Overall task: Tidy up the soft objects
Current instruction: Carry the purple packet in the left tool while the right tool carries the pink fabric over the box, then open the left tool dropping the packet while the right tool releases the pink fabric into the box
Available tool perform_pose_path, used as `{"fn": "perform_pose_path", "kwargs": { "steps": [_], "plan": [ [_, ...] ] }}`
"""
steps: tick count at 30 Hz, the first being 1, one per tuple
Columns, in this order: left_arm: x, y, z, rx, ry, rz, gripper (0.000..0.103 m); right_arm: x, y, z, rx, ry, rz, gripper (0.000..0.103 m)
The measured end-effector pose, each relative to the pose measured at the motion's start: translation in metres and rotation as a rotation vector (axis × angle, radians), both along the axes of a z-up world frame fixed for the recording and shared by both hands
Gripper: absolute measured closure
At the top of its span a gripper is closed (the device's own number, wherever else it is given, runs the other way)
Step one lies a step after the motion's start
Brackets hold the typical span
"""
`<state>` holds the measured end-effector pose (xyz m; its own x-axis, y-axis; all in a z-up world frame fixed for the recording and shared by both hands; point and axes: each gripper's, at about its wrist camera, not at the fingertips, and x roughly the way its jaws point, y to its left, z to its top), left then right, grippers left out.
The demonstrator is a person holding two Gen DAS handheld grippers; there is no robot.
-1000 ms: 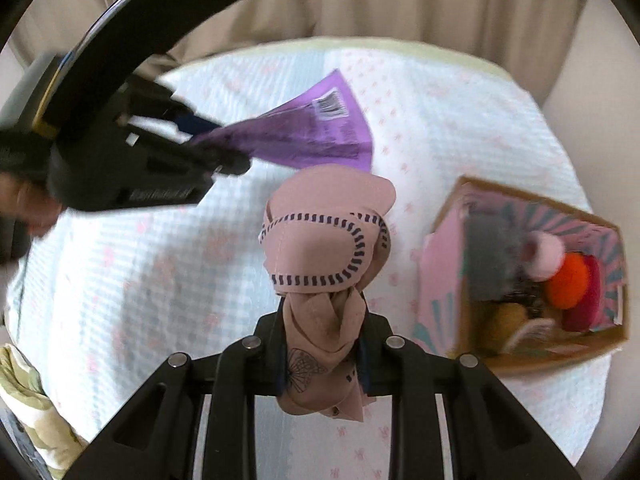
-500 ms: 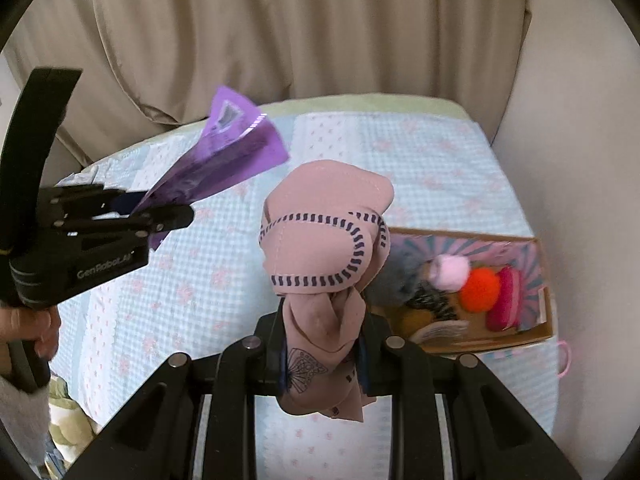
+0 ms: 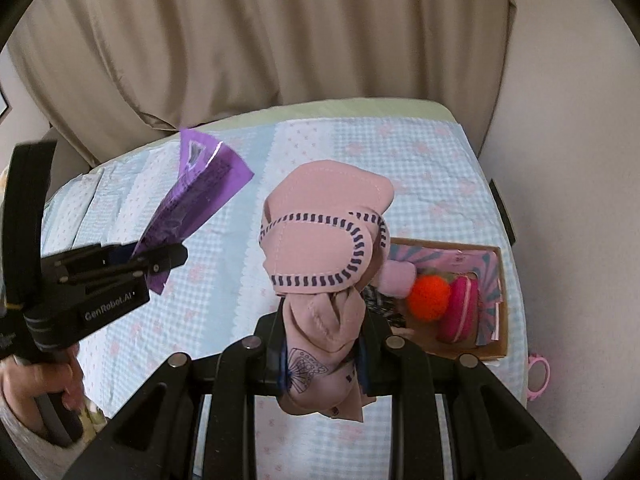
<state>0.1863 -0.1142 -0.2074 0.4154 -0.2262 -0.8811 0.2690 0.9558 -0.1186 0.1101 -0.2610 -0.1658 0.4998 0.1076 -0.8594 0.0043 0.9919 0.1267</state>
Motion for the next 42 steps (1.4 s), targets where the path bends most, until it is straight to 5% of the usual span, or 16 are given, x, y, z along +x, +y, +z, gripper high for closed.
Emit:
{"fn": "perform_pose_path", "kwargs": {
  "steps": [11, 23, 25, 27, 28, 29, 42],
  "plan": [
    [0.012, -0.085, -0.063, -0.023, 0.138, -0.012, 0.077, 0.030, -0.090, -0.049, 0.094, 0.119, -0.119, 0.080],
    [0.037, -0.131, -0.138, 0.098, 0.256, -0.013, 0.077, 0.050, -0.140, -0.137, 0.232, 0.291, -0.213, 0.080],
    [0.039, -0.135, -0.143, 0.126, 0.257, -0.019, 0.066, 0.053, -0.145, -0.146, 0.260, 0.298, -0.229, 0.071],
    [0.039, -0.139, -0.147, 0.126, 0.271, -0.045, 0.008, 0.054, -0.149, -0.152, 0.249, 0.299, -0.241, 0.025],
    [0.038, -0.140, -0.147, 0.132, 0.267, -0.050, 0.000, 0.054, -0.151, -0.153, 0.243, 0.290, -0.250, 0.013],
    [0.036, -0.140, -0.146, 0.140, 0.255, -0.057, 0.000, 0.054, -0.153, -0.153, 0.246, 0.282, -0.258, 0.000],
    [0.030, -0.135, -0.131, 0.139, 0.238, -0.083, 0.000, 0.045, -0.157, -0.142, 0.224, 0.263, -0.298, 0.000]
  ]
}}
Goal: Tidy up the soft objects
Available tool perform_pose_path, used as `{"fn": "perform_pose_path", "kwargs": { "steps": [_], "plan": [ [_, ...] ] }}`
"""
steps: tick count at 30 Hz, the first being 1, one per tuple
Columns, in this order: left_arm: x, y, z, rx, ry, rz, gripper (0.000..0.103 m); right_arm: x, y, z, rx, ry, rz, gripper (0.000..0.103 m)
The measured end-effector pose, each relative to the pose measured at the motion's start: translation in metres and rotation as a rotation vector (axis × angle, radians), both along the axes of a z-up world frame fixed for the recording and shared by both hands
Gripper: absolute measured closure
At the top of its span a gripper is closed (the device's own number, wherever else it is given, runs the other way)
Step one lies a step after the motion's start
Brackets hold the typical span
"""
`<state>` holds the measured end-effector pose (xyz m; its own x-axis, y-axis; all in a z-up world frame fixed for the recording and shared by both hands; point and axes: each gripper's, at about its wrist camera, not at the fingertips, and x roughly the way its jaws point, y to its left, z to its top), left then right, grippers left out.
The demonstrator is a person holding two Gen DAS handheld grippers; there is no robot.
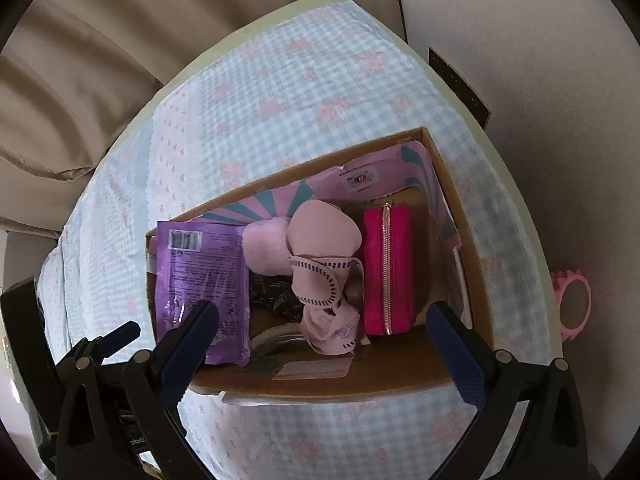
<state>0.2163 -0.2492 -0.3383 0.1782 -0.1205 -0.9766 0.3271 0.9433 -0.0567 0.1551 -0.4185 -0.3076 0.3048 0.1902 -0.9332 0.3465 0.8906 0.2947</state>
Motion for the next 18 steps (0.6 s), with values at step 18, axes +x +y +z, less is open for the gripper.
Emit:
{"fn": "perform_pose_path", "kwargs": {
  "steps": [18],
  "plan": [
    [-0.043, 0.129, 0.177, -0.144, -0.297, 0.071, 0.000, -0.023, 0.109, 0.152, -0.190, -0.183, 0.147, 0.000]
  ]
}}
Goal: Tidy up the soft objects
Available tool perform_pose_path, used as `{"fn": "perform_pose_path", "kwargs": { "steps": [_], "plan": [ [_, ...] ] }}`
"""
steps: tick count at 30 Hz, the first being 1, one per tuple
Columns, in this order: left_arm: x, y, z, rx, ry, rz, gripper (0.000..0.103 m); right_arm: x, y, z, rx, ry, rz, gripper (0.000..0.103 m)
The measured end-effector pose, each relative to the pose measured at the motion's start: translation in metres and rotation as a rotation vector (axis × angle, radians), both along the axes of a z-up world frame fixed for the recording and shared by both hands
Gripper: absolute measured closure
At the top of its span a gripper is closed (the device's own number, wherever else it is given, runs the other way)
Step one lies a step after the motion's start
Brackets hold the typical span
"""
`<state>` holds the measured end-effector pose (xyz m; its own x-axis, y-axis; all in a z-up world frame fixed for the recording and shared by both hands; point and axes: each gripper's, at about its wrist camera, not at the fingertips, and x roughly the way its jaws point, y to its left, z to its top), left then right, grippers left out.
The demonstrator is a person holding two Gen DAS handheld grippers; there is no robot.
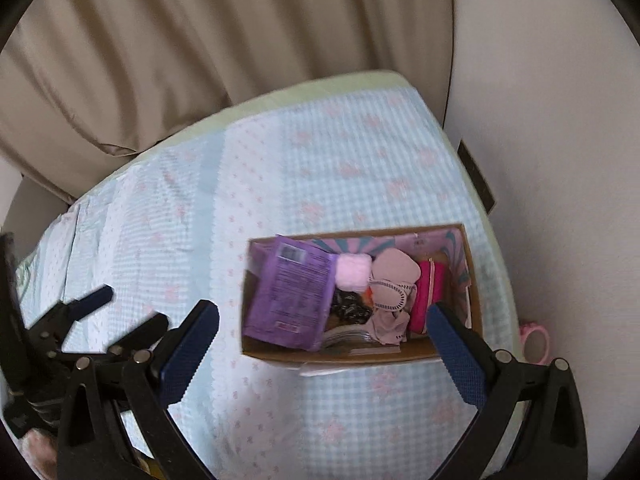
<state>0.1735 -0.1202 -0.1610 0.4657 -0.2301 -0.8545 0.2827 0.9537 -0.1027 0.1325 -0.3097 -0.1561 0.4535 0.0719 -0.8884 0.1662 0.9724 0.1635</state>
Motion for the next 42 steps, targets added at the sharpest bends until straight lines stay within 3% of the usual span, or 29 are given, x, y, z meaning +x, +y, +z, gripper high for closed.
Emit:
{"fn": "perform_pose_path", "kwargs": {
  "steps": [8, 16, 26, 42],
  "plan": [
    [-0.040, 0.090, 0.090, -0.017, -0.237, 0.095, 0.000, -0.027, 0.079, 0.075, -0.073, -0.160, 0.057, 0.000],
    [-0.081, 0.146, 0.138, 0.002, -0.380, 0.170, 0.000, -0.053, 0.139, 0.126, -0.127, -0.299, 0.088, 0.000],
    [-0.115, 0.174, 0.146, -0.033, -0.449, 0.224, 0.000, -0.076, 0.169, 0.139, -0.166, -0.365, 0.098, 0.000],
    [-0.130, 0.167, 0.144, -0.058, -0.450, 0.213, 0.000, -0.091, 0.165, 0.140, -0.189, -0.375, 0.067, 0.000]
  ]
}}
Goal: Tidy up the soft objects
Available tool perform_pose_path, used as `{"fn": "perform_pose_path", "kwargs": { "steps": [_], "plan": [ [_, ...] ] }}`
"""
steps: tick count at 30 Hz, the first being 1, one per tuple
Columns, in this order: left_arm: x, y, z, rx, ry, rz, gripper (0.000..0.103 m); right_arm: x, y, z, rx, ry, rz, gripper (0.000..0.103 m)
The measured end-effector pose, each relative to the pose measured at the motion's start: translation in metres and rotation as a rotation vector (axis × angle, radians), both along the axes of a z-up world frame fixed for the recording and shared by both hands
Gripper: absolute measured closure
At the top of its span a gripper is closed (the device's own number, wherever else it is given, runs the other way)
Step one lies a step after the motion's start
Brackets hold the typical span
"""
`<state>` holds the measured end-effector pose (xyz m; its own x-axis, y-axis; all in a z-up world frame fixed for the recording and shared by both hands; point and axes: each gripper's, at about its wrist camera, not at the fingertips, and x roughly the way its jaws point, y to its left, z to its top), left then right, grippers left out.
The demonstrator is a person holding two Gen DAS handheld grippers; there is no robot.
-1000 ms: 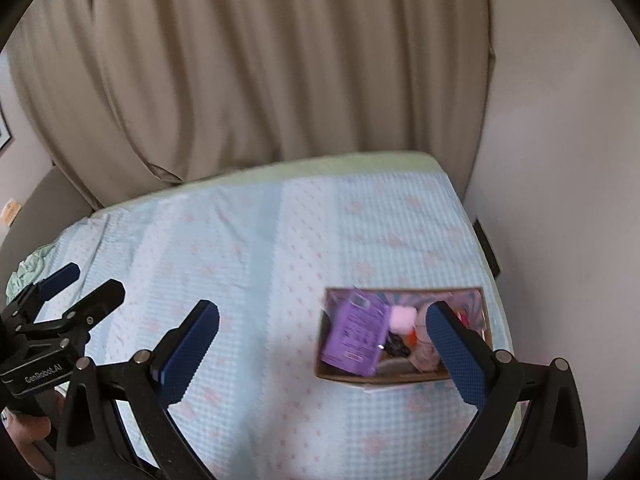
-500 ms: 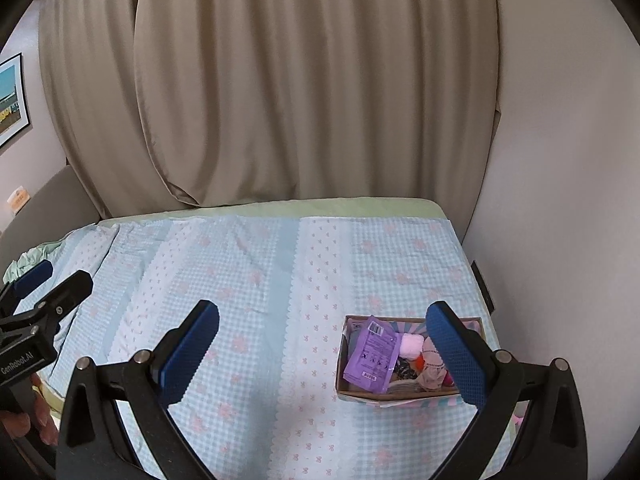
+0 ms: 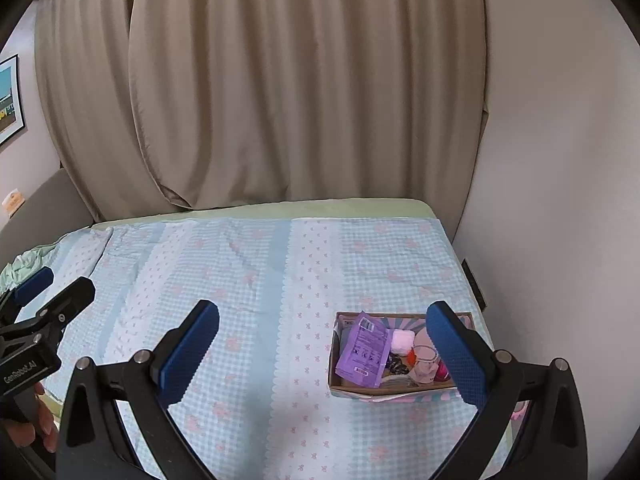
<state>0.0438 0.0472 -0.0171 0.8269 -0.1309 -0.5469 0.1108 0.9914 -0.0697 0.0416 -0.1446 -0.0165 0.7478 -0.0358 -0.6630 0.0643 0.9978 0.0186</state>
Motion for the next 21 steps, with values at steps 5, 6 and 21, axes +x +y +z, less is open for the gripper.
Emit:
{"fn": "perform_pose_path", "kwargs": {
  "steps": [5, 6, 21],
  "plan": [
    [-0.0026, -0.0008, 0.0001, 0.001, -0.008, 0.004, 0.000, -0.0022, 0.0023, 0.0025, -0.004, -0.013, 0.002, 0.000],
    [-0.0019, -0.0007, 0.0007, 0.001, -0.010, 0.004, 0.000, -0.0024, 0.0031, 0.0032, -0.007, -0.017, 0.002, 0.000],
    [-0.0077, -0.0029, 0.0062, 0.011, -0.054, 0.028, 0.000, -0.0029, 0.0058, 0.0095, -0.016, -0.050, 0.004, 0.000]
  ]
}}
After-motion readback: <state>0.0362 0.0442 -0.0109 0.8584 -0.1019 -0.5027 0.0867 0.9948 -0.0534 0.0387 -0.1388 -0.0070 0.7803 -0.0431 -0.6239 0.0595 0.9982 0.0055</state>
